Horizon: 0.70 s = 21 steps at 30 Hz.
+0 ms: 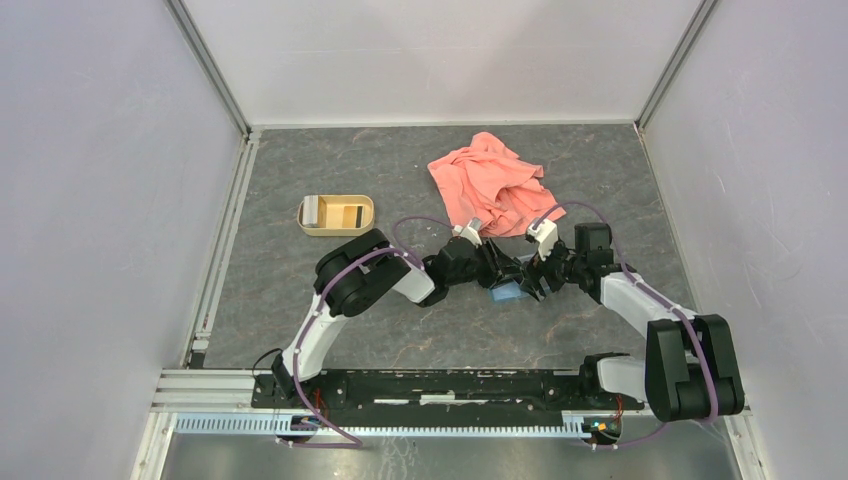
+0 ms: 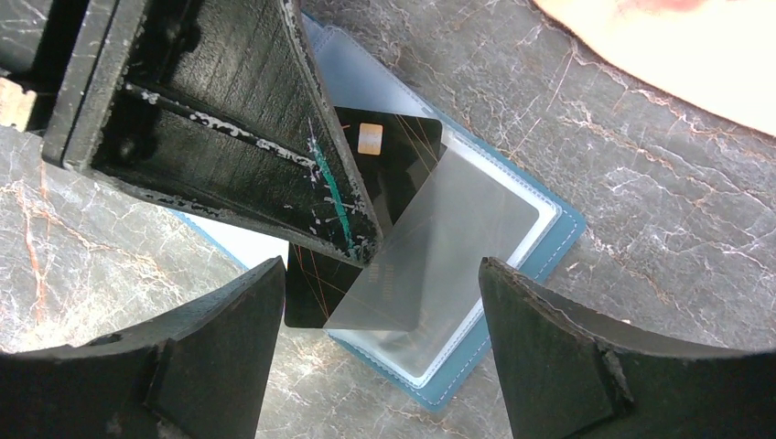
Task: Put the credit cards into the card holder
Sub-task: Insert the credit card into the card holder.
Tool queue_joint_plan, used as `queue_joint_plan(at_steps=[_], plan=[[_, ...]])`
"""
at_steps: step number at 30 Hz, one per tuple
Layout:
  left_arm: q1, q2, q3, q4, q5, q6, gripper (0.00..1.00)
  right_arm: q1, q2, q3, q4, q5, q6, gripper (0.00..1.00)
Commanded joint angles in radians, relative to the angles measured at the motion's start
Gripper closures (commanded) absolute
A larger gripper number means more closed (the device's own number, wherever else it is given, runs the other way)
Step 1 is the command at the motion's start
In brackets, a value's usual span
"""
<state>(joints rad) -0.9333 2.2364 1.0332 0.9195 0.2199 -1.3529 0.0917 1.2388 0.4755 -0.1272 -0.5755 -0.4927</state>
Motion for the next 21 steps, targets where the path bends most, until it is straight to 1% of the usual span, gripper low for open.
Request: queue_joint_plan(at_steps=[1,7,10,12,21], plan=[[0.01,0.012,-0.015,-0.181,0.001,0.012,0.57,0.002,0.008,0.041,0.038,0.0,0.026,0.16],[0.011,-0.002,-0.021,-0.206,0.007,0.012,0.59,0.003,0.014,0.043,0.034,0.027,0.028,0.18],[0.011,-0.008,-0.021,-0.214,0.009,0.015,0.6,0.002,0.017,0.045,0.036,0.037,0.031,0.24],[0.012,-0.012,-0.022,-0.216,0.009,0.015,0.6,0.002,0.023,0.047,0.032,0.038,0.031,0.26],[0.018,-0.043,-0.029,-0.237,0.012,0.028,0.62,0.003,0.028,0.049,0.023,0.03,0.025,0.27]])
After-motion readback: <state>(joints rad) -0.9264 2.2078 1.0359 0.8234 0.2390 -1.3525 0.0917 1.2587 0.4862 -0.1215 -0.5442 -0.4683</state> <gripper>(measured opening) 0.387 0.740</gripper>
